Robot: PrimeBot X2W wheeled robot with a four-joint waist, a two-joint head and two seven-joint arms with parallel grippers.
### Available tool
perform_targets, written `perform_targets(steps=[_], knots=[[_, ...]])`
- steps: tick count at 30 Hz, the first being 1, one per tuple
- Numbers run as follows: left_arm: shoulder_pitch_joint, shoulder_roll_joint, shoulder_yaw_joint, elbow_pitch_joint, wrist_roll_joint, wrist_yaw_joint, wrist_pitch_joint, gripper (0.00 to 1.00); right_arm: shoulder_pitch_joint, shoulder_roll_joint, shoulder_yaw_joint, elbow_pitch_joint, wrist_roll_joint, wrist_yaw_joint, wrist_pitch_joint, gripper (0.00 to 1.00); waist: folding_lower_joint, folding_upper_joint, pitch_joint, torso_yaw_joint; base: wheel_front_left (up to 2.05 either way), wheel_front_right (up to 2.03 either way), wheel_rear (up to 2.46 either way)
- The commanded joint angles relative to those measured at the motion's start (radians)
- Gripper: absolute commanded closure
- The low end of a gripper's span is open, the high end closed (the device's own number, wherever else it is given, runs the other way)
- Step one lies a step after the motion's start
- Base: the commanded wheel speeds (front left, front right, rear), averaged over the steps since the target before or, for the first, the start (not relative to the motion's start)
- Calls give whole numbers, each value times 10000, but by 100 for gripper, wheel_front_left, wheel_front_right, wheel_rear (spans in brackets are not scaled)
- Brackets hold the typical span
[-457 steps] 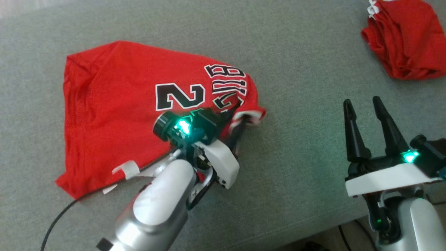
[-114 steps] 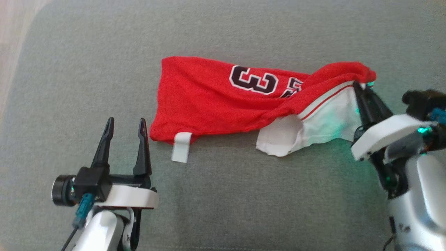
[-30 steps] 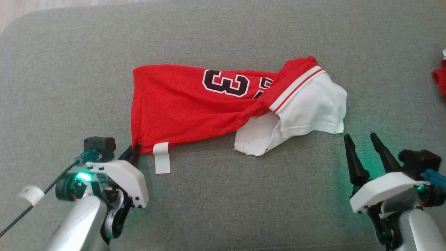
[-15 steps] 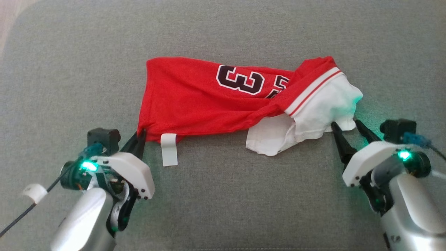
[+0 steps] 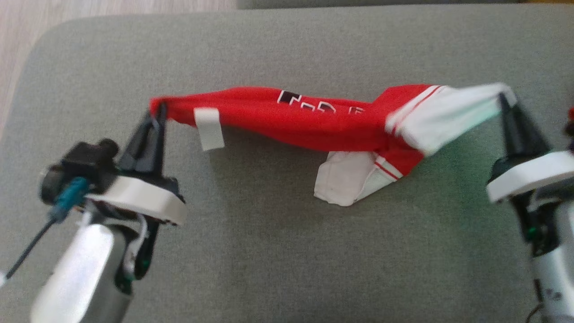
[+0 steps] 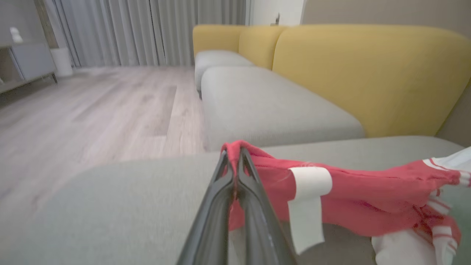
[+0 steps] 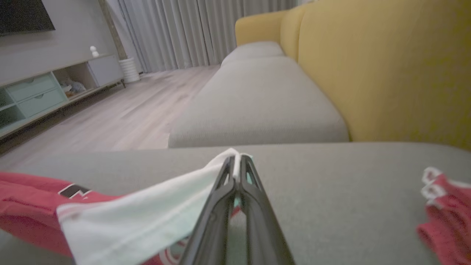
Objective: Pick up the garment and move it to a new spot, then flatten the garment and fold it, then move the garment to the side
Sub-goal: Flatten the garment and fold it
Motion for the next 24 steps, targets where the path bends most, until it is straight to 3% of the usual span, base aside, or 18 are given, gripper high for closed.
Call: perform_targets(steps=[1, 7, 8, 15, 19, 24], knots=[[-462, 501, 663, -871, 245, 194, -182, 100, -158, -260, -132, -1054, -192, -17, -64, 100, 0, 0, -233, -87, 0, 0, 0], [-1243, 1074, 1423, -2928, 759, 574, -431, 100, -583, -626, -1171, -4314, -929, -17, 667, 100, 0, 0, -760, -128, 0, 0, 0], [-1243, 1074, 1423, -2928, 759, 574, -431, 100, -583, -626, -1171, -4314, -929, -17, 667, 100, 0, 0, -760, -128, 0, 0, 0], [-3188, 1620, 1994, -4774, 1277, 586, -153, 100, -2135, -1510, -2137, -7427, -1224, -17, 1927, 100, 0, 0, -1110, -61, 0, 0, 0], [-4354, 1711, 2137, -5087, 1315, 522, 148, 100, -3398, -2058, -2457, -7873, -1000, -17, 2396, 100, 0, 0, -1163, -101, 0, 0, 0], [-5221, 1565, 1943, -4666, 1009, 325, 521, 100, -4590, -2467, -2308, -7022, -454, -17, 2839, 100, 0, 0, -980, -183, 0, 0, 0]])
